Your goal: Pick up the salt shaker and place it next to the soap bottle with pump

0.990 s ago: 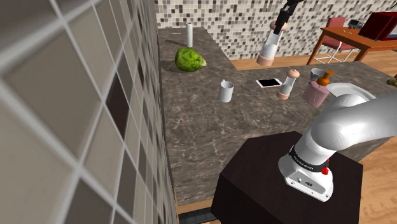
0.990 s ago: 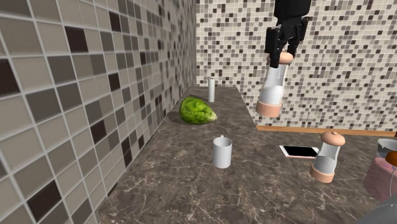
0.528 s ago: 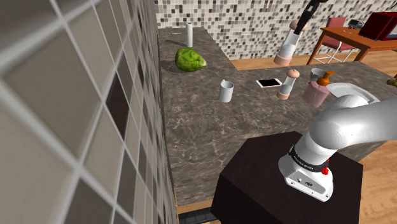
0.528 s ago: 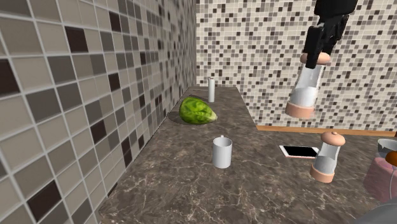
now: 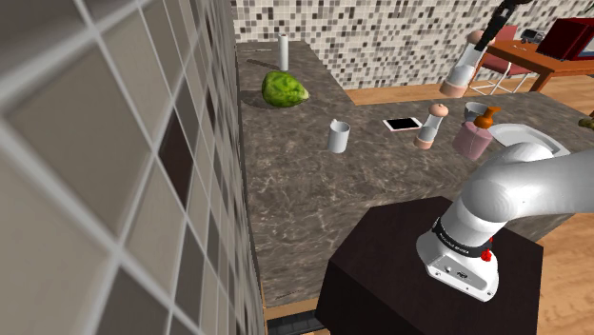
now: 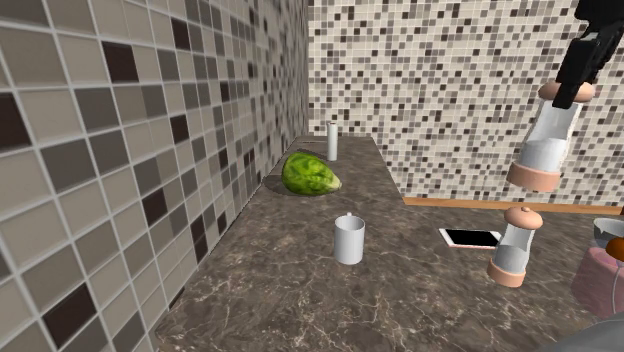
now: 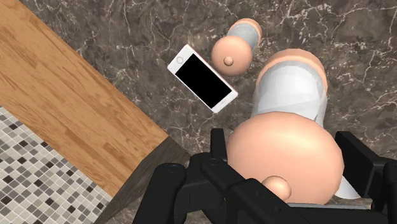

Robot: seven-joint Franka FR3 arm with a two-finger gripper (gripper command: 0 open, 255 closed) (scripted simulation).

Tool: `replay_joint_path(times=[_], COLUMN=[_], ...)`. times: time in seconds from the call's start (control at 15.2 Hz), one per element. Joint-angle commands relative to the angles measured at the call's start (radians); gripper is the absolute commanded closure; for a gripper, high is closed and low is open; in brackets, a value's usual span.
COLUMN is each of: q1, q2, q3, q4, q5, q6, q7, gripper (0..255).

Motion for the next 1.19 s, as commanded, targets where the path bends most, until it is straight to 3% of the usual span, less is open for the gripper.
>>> replay_joint_path(times=[0.0,1.12], q1=[-0.009,-0.05], q2=[-0.005,-0.077], q3=[-0.053,-0.122], q4=[0.018,-0.236], q5=[-0.025,-0.104], q6=[0.0,0.183], q7=[-0.058,-0.02], gripper=[255,255])
